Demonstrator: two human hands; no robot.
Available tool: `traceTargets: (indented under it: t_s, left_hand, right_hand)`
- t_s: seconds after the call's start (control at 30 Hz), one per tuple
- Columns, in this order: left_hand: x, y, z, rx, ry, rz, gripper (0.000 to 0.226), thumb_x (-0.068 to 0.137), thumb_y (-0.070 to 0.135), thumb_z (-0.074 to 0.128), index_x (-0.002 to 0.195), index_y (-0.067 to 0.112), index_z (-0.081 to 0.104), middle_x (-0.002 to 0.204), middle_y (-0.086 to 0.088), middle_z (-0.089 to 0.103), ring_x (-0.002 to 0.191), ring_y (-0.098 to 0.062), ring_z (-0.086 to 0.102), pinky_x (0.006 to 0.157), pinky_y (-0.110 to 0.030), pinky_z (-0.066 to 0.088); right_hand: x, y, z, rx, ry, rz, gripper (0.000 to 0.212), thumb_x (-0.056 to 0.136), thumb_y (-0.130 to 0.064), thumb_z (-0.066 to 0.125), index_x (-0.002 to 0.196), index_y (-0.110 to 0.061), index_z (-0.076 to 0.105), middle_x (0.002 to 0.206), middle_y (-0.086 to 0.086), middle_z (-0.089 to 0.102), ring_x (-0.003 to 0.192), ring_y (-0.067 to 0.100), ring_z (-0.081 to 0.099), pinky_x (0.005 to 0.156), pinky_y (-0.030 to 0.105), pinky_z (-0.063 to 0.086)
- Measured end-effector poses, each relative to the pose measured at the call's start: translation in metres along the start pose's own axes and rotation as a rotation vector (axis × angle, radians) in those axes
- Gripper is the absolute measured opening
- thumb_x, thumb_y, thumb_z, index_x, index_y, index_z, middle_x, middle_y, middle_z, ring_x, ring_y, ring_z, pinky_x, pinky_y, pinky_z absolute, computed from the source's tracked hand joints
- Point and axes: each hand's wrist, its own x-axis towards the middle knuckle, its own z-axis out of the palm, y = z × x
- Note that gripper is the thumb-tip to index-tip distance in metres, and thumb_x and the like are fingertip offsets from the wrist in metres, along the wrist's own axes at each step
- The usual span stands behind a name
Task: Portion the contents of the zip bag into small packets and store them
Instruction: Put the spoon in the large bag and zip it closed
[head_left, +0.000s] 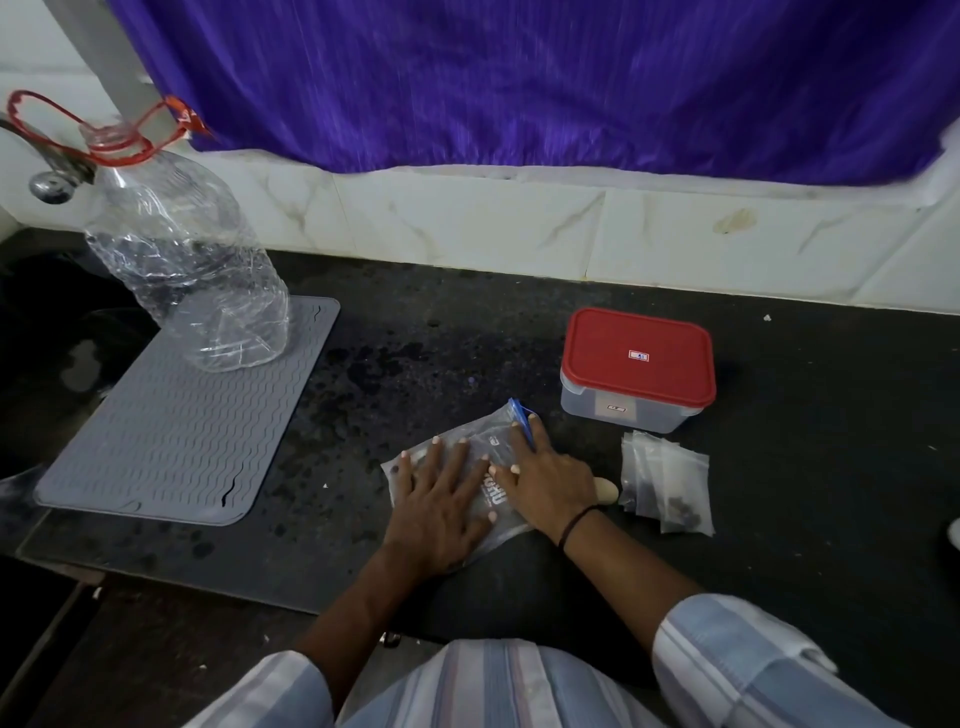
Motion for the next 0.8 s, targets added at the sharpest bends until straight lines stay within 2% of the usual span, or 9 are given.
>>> traceTargets:
  t_s: [0.1, 0.13, 0.2, 0.3, 0.4, 0.5, 0.57, 0.63, 0.8]
  left_hand:
    - [0.003, -0.005, -0.007, -0.033, -0.093, 0.028, 0.102, 0.075, 0.091, 0.003, 0.159, 0.033, 0.009, 0.163, 0.001, -0.01, 0.15, -0.033, -0.013, 0.117, -0.061, -0.009]
    - [0.003, -0.007, -0.009, -0.057, -0.095, 0.032, 0.105, 0.074, 0.093, 0.006, 0.159, 0.032, 0.012, 0.165, 0.0, -0.006, 0.151, -0.032, -0.01, 0.119, -0.06, -0.005]
    - [-0.001, -0.012, -0.013, -0.163, 0.011, 0.0, 0.091, 0.085, 0.084, 0.025, 0.153, 0.024, 0.035, 0.163, -0.007, 0.025, 0.152, -0.031, 0.017, 0.121, -0.057, 0.016]
    - [-0.01, -0.03, -0.011, -0.251, 0.34, -0.241, 0.052, 0.093, 0.044, 0.046, 0.129, 0.009, 0.062, 0.136, -0.015, 0.059, 0.129, -0.033, 0.052, 0.108, -0.048, 0.039]
    - [-0.012, -0.049, -0.014, -0.295, 0.296, -0.538, 0.046, 0.084, 0.037, 0.048, 0.107, 0.002, 0.066, 0.106, -0.021, 0.067, 0.096, -0.04, 0.061, 0.087, -0.046, 0.045]
    - [-0.011, -0.055, -0.021, -0.412, 0.297, -0.517, 0.023, 0.082, 0.027, 0.059, 0.078, 0.005, 0.064, 0.077, -0.014, 0.065, 0.073, -0.035, 0.062, 0.069, -0.039, 0.045]
    - [-0.009, -0.049, -0.032, -0.611, 0.338, -0.517, 0.015, 0.088, 0.019, 0.065, 0.082, 0.006, 0.061, 0.074, -0.004, 0.062, 0.067, -0.025, 0.059, 0.061, -0.032, 0.042]
    - [-0.007, -0.041, -0.039, -0.842, 0.32, -0.644, 0.015, 0.093, 0.02, 0.064, 0.091, 0.008, 0.056, 0.076, -0.001, 0.059, 0.067, -0.018, 0.055, 0.059, -0.032, 0.044]
    - [-0.004, -0.025, -0.031, -1.398, 0.335, -0.846, 0.025, 0.094, 0.02, 0.066, 0.109, 0.008, 0.05, 0.093, -0.013, 0.066, 0.076, -0.027, 0.064, 0.065, -0.044, 0.057]
  right_hand:
    - [0.0, -0.002, 0.002, 0.013, -0.045, 0.03, 0.07, 0.097, -0.061, 0.031, 0.155, -0.026, 0.013, 0.165, 0.005, -0.003, 0.111, 0.033, 0.062, 0.086, 0.041, 0.048]
    - [0.0, -0.002, 0.002, 0.009, -0.04, 0.035, 0.071, 0.098, -0.061, 0.03, 0.156, -0.025, 0.012, 0.165, 0.006, -0.004, 0.111, 0.032, 0.062, 0.085, 0.041, 0.048]
    - [-0.002, -0.003, 0.003, -0.004, -0.002, 0.028, 0.072, 0.098, -0.062, 0.03, 0.155, -0.021, 0.016, 0.165, 0.009, -0.001, 0.104, 0.031, 0.065, 0.079, 0.038, 0.05]
    - [-0.014, -0.004, -0.002, -0.069, 0.159, -0.035, 0.066, 0.096, -0.058, 0.039, 0.147, -0.016, 0.035, 0.159, 0.016, 0.022, 0.082, 0.027, 0.07, 0.062, 0.032, 0.052]
    - [-0.029, 0.001, -0.01, -0.04, 0.164, 0.036, 0.06, 0.096, -0.044, 0.05, 0.145, -0.015, 0.031, 0.147, 0.017, 0.031, 0.082, 0.026, 0.069, 0.064, 0.035, 0.055]
    - [-0.038, 0.011, -0.011, -0.014, 0.124, 0.185, 0.057, 0.097, -0.035, 0.053, 0.143, -0.01, 0.029, 0.134, 0.016, 0.042, 0.088, 0.025, 0.067, 0.068, 0.034, 0.056]
    - [-0.041, 0.019, -0.009, -0.022, 0.071, 0.268, 0.048, 0.098, -0.031, 0.052, 0.136, -0.007, 0.037, 0.127, 0.014, 0.052, 0.096, 0.024, 0.066, 0.071, 0.032, 0.052]
    - [-0.045, 0.023, -0.008, -0.04, 0.026, 0.298, 0.043, 0.098, -0.031, 0.051, 0.132, -0.006, 0.043, 0.124, 0.012, 0.059, 0.1, 0.024, 0.066, 0.077, 0.034, 0.053]
    - [-0.061, 0.013, -0.029, -0.02, 0.094, 0.175, 0.038, 0.099, -0.039, 0.048, 0.127, -0.014, 0.042, 0.117, 0.008, 0.06, 0.094, 0.024, 0.067, 0.076, 0.039, 0.056]
